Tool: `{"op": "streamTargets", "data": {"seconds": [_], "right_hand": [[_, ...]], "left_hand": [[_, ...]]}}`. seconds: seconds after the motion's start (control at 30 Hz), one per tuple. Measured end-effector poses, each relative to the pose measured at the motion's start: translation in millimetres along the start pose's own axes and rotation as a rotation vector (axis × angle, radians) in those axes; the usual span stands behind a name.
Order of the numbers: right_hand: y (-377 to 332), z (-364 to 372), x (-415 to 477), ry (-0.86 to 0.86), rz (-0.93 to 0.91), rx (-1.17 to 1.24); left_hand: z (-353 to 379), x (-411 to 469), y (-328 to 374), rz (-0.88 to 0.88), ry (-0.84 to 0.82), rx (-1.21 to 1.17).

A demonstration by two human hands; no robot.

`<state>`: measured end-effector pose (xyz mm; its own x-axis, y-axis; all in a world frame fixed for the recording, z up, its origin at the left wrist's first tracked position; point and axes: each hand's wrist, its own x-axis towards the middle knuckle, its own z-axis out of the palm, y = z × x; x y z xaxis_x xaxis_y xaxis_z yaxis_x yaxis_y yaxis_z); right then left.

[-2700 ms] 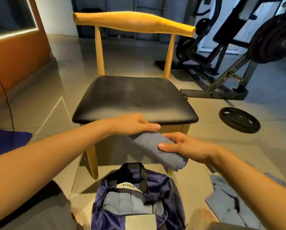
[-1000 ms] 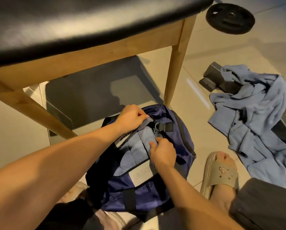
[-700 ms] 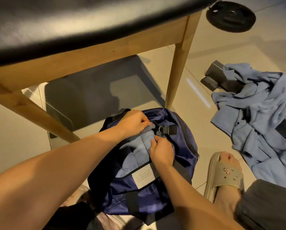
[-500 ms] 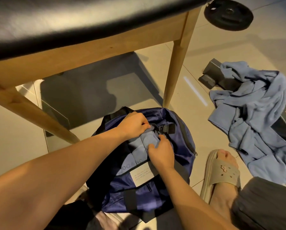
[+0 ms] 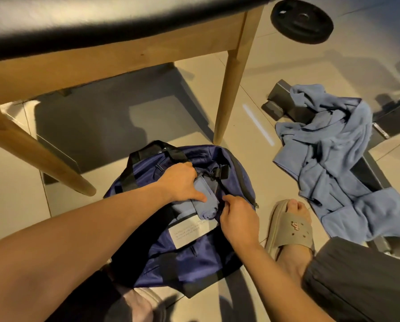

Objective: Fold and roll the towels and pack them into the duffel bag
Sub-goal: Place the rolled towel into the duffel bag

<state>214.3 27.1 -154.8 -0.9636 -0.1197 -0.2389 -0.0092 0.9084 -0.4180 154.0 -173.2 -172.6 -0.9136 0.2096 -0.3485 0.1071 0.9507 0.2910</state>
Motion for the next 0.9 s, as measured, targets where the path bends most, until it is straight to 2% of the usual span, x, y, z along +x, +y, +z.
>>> {"op": "streamTargets", "data": {"seconds": [0.13,0.27,0.4,0.57,0.8,0.9], "right_hand": [[7.5,-9.6,9.0,-0.308,-0.215,-0.285],[1.6,-12.1,37.3,-0.367,-0.312,-0.541],[7.7,-13.3,60.0,-0.446,-0.341,-0.666],[17.3,-10.5,83.6,-0.547,-0.398,-0.632],[57.1,-11.1,84.1,-0.452,-0.541,-0.407],[70.1,-13.9,74.2,-0.428,-0.528,-0.227]], "left_hand": [[7.4,-3.6,7.4,-0.021,-0.008,0.056],[10.9,-3.8,9.8,-0.047,0.0,0.056],[10.8,-2.5,7.7,-0.06,-0.022,0.05],[13.4,1.0,4.8,-0.068,-0.007,0.017],[13.5,3.3,5.8,-0.1,-0.021,-0.006],[12.3,4.2,7.4,-0.122,-0.029,-0.025]]}}
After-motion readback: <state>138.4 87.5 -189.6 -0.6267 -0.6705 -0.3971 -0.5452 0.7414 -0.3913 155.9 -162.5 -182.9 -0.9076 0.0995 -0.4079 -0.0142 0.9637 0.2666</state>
